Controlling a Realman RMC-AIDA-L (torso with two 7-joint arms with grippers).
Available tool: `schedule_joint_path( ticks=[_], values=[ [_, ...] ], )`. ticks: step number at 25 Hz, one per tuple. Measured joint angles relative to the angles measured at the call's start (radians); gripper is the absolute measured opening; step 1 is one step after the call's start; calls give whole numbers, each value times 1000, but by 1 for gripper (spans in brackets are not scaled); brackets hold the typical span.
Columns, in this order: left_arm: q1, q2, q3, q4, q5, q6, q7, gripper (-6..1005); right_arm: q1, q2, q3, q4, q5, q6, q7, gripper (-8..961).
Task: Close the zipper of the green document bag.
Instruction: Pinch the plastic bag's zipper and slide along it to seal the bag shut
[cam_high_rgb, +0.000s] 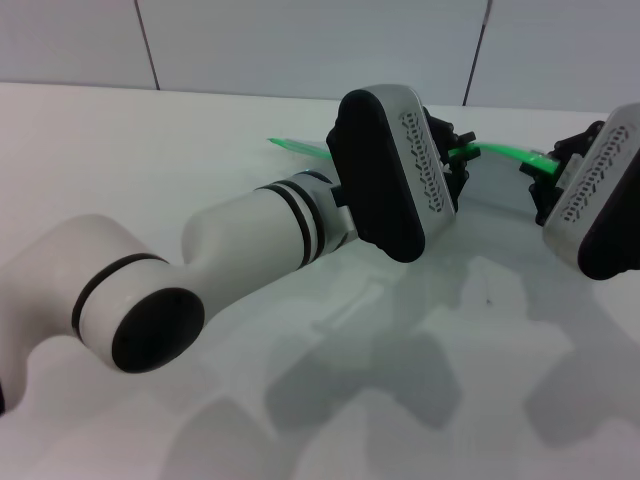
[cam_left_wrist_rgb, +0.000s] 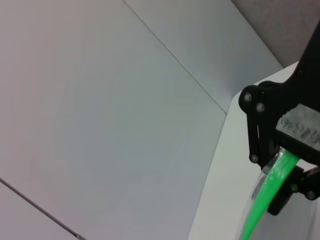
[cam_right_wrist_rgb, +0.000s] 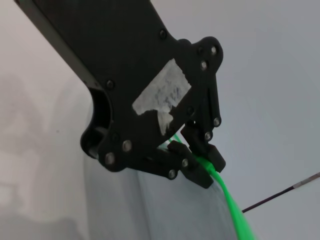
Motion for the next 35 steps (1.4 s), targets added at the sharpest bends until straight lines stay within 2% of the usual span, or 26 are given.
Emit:
schedule_joint_path(
  ticks=[35],
  values=[
    [0, 0, -13, 53, -20, 0, -4, 95, -14, 1, 18, -15, 0, 3, 11, 49]
  ],
)
